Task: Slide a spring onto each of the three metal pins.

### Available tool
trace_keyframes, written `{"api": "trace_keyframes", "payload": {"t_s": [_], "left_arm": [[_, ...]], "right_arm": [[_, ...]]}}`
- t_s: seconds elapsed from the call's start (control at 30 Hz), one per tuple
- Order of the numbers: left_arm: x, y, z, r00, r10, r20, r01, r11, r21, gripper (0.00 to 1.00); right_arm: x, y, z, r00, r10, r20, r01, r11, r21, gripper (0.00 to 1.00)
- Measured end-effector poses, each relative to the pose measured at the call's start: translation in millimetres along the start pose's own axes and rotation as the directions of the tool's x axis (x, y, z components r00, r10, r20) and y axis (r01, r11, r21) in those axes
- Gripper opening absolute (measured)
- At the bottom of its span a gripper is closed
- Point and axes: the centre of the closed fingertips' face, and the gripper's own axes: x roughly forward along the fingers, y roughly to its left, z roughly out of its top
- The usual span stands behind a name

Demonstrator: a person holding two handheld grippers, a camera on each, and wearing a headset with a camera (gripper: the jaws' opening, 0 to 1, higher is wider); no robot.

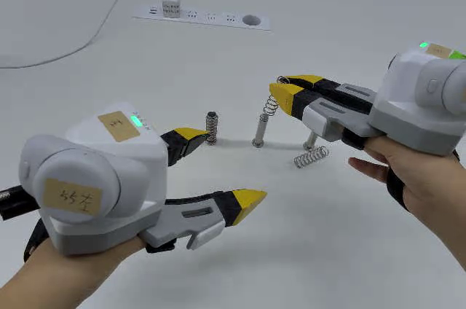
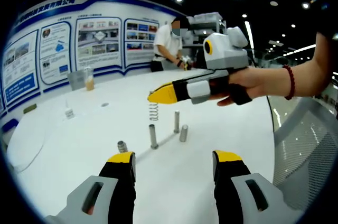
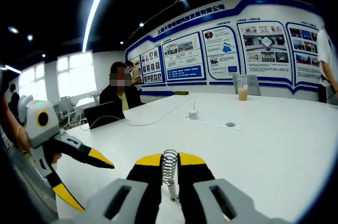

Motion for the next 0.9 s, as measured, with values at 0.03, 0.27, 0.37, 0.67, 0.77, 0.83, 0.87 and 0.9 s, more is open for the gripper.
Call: {"api": "trace_keyframes", "payload": {"t_s": [0.03, 0.27, 0.37, 0.67, 0.77, 0.83, 0.87, 0.9], "left_arm": [[-0.3, 0.2, -0.5, 1.0, 0.002, 0.0, -0.002, 1.0, 0.0, 0.61], [-2.2, 3.4, -3.1, 0.9998, 0.017, -0.005, -0.017, 1.0, -0.013, 0.66], [-3.1, 5.6, -4.1, 0.9996, 0.028, -0.007, -0.028, 0.999, -0.02, 0.68], [-4.4, 9.0, -6.6, 0.9989, 0.046, -0.013, -0.046, 0.998, -0.033, 0.71], [-4.8, 9.9, -7.5, 0.9987, 0.049, -0.015, -0.05, 0.998, -0.037, 0.71], [-4.8, 10.4, -8.0, 0.9986, 0.05, -0.017, -0.051, 0.998, -0.039, 0.71], [-4.9, 10.8, -8.3, 0.9985, 0.052, -0.018, -0.053, 0.998, -0.04, 0.71], [-4.9, 10.9, -8.4, 0.9985, 0.052, -0.019, -0.053, 0.998, -0.04, 0.71]], "right_arm": [[1.2, 0.1, -0.7, 1.0, 0.001, -0.001, -0.001, 1.0, 0.0, 0.11], [5.2, 0.2, -4.7, 0.9999, -0.003, -0.016, 0.003, 0.999, -0.039, 0.11], [6.8, -0.5, -7.3, 0.9996, -0.007, -0.026, 0.005, 0.998, -0.056, 0.11], [10.8, -2.0, -15.9, 0.9985, -0.016, -0.052, 0.011, 0.995, -0.096, 0.11], [11.9, -0.7, -17.8, 0.9982, -0.019, -0.057, 0.012, 0.993, -0.117, 0.11], [12.8, -0.1, -19.8, 0.9978, -0.021, -0.064, 0.013, 0.993, -0.122, 0.11], [13.0, 0.3, -20.7, 0.9976, -0.019, -0.066, 0.011, 0.993, -0.119, 0.11], [13.2, 0.5, -21.1, 0.9975, -0.019, -0.068, 0.01, 0.993, -0.121, 0.11]]}}
